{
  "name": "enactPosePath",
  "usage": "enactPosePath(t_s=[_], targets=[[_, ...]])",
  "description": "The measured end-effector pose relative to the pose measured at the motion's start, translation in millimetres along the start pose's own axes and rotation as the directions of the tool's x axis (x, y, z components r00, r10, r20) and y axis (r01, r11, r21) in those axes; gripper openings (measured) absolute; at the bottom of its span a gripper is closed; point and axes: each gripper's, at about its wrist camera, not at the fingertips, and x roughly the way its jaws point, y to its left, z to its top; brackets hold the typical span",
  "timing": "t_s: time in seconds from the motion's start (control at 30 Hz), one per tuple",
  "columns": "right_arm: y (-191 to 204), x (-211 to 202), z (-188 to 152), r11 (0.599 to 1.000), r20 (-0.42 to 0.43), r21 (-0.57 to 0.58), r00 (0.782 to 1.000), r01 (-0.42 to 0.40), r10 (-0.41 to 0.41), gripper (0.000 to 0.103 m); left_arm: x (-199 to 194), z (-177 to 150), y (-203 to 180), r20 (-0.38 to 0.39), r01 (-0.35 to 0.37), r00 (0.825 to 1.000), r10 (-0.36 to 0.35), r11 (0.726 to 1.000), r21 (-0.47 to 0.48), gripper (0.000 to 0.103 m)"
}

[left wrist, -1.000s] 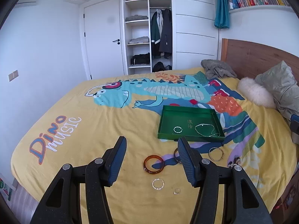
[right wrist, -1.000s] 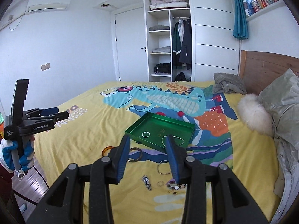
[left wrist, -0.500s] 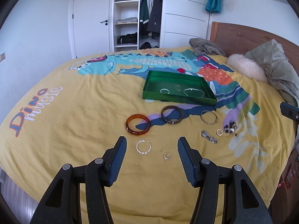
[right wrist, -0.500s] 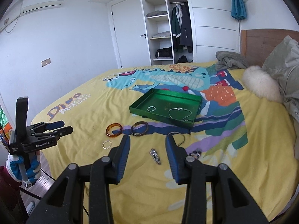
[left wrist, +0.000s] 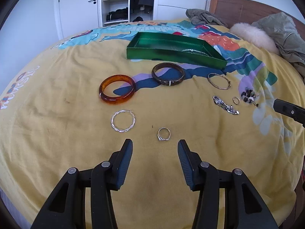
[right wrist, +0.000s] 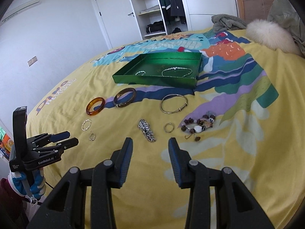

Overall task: Organize jewelry
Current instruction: 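Grasp a small silver ring with the left tool while the right tool grasps a silver ring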

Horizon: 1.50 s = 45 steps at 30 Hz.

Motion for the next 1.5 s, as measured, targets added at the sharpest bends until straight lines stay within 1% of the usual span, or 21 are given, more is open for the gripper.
enactPosePath(t_s=[0.07, 0.17, 0.3, 0.53, 0.73, 0.83, 0.9, 0.93, 1.07, 1.23, 1.5], targets=[[-3.3, 14.7, 0.4, 1.0, -0.022, 0.01, 1.0, 0.003, -0.003, 0.036, 9.3, 1.4, 0.3, -0.011, -0.003, 1.0, 0.003, 1.0, 0.005, 0.049], [-7.2, 34.3, 2.6, 1.0, -0.048, 0.021, 0.999, 0.009, -0.008, 0.031, 22.0, 2.7, 1.7, -0.029, -0.001, 1.0, 0.001, 1.0, -0.001, 0.047], [-11.5, 57.4, 5.6, 0.999, -0.081, 0.031, 0.997, 0.023, -0.02, 0.028, 36.1, 1.9, 4.9, -0.052, 0.008, 0.999, -0.008, 1.0, -0.01, 0.045], [-23.1, 88.5, 11.9, 0.997, -0.128, 0.059, 0.991, 0.058, -0.05, 0.027, 43.5, 4.9, 3.2, -0.05, 0.02, 0.999, -0.019, 1.0, 0.009, 0.043], [-24.2, 104.6, 16.2, 0.996, -0.15, 0.049, 0.986, 0.076, -0.068, 0.027, 47.7, 5.2, -1.2, -0.045, 0.021, 0.999, -0.02, 0.999, 0.035, 0.037], [-23.2, 111.0, 17.2, 0.995, -0.159, 0.035, 0.984, 0.09, -0.083, 0.026, 48.3, 4.5, -3.4, -0.043, 0.034, 0.999, -0.032, 0.998, 0.045, 0.03], [-23.0, 114.1, 16.7, 0.994, -0.165, 0.029, 0.982, 0.102, -0.096, 0.021, 48.5, 4.3, -5.2, -0.042, 0.04, 0.998, -0.038, 0.998, 0.053, 0.024], [-23.1, 115.7, 16.7, 0.994, -0.167, 0.026, 0.981, 0.108, -0.102, 0.019, 48.8, 4.2, -5.9, -0.042, 0.043, 0.998, -0.04, 0.998, 0.056, 0.023], [-22.0, 116.9, 16.5, 0.994, -0.169, 0.014, 0.98, 0.113, -0.109, 0.019, 49.7, 3.7, -6.3, -0.042, 0.045, 0.998, -0.043, 0.997, 0.057, 0.017], [-21.7, 113.2, 16.2, 0.995, -0.152, 0.011, 0.983, 0.104, -0.101, 0.019, 47.5, 4.3, -8.5, -0.042, 0.036, 0.999, -0.034, 0.997, 0.063, 0.017], [-18.4, 89.3, 17.3, 0.997, -0.105, 0.02, 0.992, 0.073, -0.071, 0.019, 34.9, 7.1, -10.3, -0.029, 0.03, 0.999, -0.028, 0.998, 0.049, 0.017]])
